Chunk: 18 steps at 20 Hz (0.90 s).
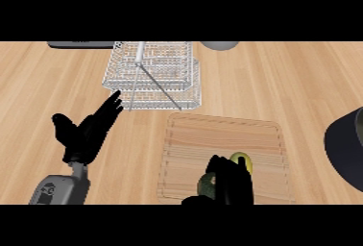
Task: Pick the squash from the cutting board and place it in the tiered basket
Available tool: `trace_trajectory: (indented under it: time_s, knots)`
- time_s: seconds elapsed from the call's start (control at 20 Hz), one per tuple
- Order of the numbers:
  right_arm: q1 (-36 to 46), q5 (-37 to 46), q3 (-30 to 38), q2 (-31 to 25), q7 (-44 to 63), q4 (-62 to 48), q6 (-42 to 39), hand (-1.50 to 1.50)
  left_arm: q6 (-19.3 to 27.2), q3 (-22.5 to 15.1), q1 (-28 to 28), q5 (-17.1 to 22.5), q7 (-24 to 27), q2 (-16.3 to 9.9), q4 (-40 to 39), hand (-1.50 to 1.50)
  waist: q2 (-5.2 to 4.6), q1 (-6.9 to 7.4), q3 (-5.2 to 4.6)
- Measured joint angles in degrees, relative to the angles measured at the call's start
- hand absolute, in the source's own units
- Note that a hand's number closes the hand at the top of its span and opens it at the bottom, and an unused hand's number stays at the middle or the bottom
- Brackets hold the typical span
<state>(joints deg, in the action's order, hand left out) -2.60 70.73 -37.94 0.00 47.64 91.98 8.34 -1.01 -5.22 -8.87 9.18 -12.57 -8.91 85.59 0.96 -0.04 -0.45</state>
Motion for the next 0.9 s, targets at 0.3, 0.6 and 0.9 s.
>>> trace_trajectory:
  time_s: [0.3, 0.6, 0.9]
  knots:
    - [3.27, -1.31, -5.62, -0.35, 13.70, 10.75, -5.32, 1.50, 0.06, -0.01, 0.24, -0.21, -1.03, 0.30, 1.00, 0.00, -0.49, 0.02, 0.35]
    - [8.79, 0.84, -8.08, -0.68, 18.72, 24.51, -6.75, 1.50, -0.31, 0.02, 0.70, -0.20, -1.40, 0.36, 1.00, 0.00, -0.58, -0.08, 0.35]
    - [19.75, 4.30, -7.50, -0.93, 21.37, 34.23, -12.40, 1.50, -0.79, 0.37, 0.38, -0.10, -1.46, 0.27, 0.77, 0.00, -0.53, 0.03, 0.29]
